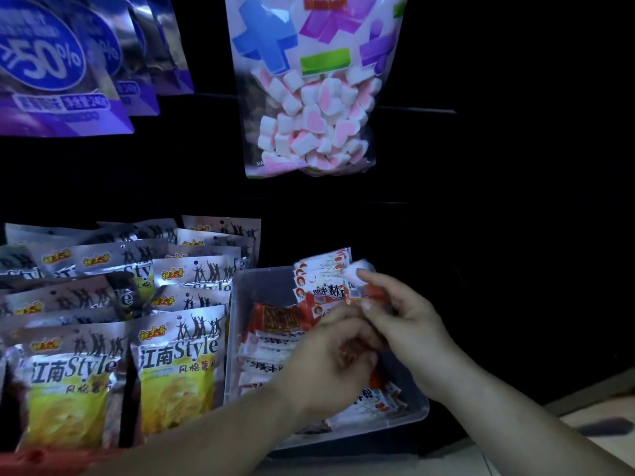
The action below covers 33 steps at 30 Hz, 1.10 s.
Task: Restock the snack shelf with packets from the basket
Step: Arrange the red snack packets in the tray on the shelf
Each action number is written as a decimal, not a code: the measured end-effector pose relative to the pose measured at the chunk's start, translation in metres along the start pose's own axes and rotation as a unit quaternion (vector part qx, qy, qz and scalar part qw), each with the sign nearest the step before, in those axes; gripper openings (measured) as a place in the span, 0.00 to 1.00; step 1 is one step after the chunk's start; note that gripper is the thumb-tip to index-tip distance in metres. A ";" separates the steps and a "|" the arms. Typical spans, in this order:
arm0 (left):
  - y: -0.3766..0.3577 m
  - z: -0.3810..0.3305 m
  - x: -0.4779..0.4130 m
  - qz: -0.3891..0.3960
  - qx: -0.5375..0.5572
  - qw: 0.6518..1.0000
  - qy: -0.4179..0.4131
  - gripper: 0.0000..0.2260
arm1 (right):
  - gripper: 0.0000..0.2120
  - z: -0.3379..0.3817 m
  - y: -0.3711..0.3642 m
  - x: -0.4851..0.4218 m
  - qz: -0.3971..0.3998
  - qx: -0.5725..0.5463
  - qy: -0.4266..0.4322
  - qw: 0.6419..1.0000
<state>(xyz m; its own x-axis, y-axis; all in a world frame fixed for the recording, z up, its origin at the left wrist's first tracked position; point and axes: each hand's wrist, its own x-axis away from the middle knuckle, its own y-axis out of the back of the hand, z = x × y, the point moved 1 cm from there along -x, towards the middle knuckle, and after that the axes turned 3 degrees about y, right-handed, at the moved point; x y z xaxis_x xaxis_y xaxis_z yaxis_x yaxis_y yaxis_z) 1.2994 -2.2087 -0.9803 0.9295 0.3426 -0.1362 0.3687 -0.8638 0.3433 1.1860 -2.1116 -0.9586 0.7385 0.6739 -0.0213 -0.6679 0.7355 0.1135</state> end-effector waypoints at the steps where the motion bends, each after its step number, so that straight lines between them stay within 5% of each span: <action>1: -0.002 0.000 0.001 0.007 0.004 1.000 0.002 0.08 | 0.22 0.000 0.002 0.000 -0.026 0.022 0.003 0.999; 4: 0.006 0.002 -0.001 -0.059 0.041 0.996 0.054 0.11 | 0.24 -0.006 0.015 0.000 -0.065 0.035 -0.015 0.997; 7: 0.017 0.007 -0.003 -0.124 0.125 0.975 0.135 0.11 | 0.21 -0.006 0.021 0.006 -0.019 -0.011 -0.053 0.998; 10: 0.019 0.004 -0.004 -0.090 0.243 0.943 0.211 0.10 | 0.20 -0.011 0.023 0.010 0.043 -0.018 -0.074 0.996; 16: 0.025 0.002 -0.008 -0.113 0.252 0.934 0.229 0.19 | 0.20 -0.018 0.016 0.012 0.026 -0.008 -0.078 0.997; 20: 0.022 0.007 -0.004 -0.106 0.242 0.938 0.224 0.27 | 0.18 -0.021 0.011 0.009 -0.046 0.020 -0.070 0.996; 24: 0.013 0.007 0.001 -0.012 0.330 0.908 0.259 0.28 | 0.16 -0.022 0.008 0.007 -0.101 0.026 -0.053 0.993; 29: 0.019 0.008 -0.002 -0.085 0.264 0.926 0.256 0.07 | 0.33 -0.017 0.020 0.011 0.057 -0.018 -0.104 0.993; 33: 0.020 0.008 -0.002 -0.085 0.269 0.921 0.268 0.13 | 0.37 -0.014 0.023 0.016 0.111 0.016 -0.119 0.987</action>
<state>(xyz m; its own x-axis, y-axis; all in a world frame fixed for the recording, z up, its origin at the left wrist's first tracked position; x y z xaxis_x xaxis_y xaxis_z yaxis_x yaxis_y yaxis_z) 1.3048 -2.2297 -0.9806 0.7777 0.4986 0.3829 0.5897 -0.7896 -0.1694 1.1810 -2.0825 -0.9705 0.5782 0.7797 0.2402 -0.8148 0.5668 0.1216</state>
